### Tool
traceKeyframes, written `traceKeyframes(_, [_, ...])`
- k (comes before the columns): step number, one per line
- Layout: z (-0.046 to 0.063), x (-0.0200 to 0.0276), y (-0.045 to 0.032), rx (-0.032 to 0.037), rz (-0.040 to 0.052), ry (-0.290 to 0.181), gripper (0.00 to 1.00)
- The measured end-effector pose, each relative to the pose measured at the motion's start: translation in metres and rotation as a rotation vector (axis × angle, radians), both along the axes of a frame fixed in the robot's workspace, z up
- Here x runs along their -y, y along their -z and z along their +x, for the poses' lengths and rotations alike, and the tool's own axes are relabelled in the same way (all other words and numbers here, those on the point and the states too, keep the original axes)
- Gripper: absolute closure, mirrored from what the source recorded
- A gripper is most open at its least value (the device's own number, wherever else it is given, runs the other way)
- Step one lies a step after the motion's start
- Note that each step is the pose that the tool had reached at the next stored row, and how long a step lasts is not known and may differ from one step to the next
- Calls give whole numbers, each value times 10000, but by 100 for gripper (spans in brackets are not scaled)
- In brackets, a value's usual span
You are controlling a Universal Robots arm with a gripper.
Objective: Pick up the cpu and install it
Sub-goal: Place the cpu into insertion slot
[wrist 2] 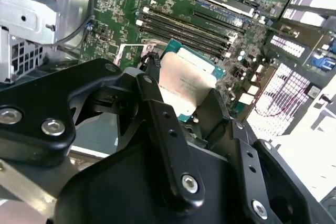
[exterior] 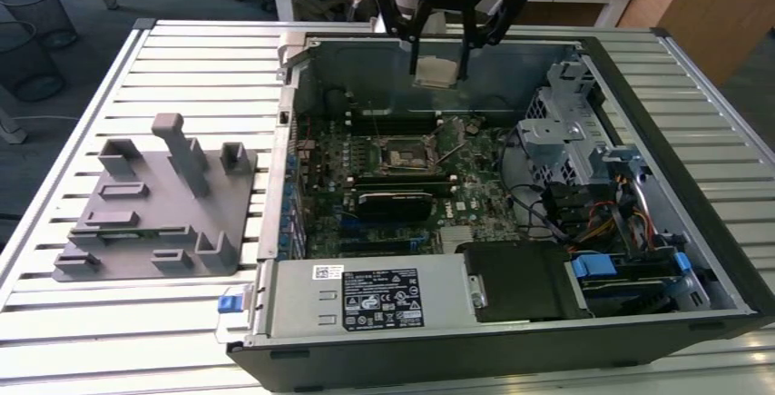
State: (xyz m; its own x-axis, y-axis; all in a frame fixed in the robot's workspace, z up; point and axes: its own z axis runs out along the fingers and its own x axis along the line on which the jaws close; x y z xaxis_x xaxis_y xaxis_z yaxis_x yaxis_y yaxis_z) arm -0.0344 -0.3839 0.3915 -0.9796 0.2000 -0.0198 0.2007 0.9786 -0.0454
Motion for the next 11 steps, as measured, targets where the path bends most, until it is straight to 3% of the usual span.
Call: traceKeyframes(11, [0,0,7,0,-22,1406,47])
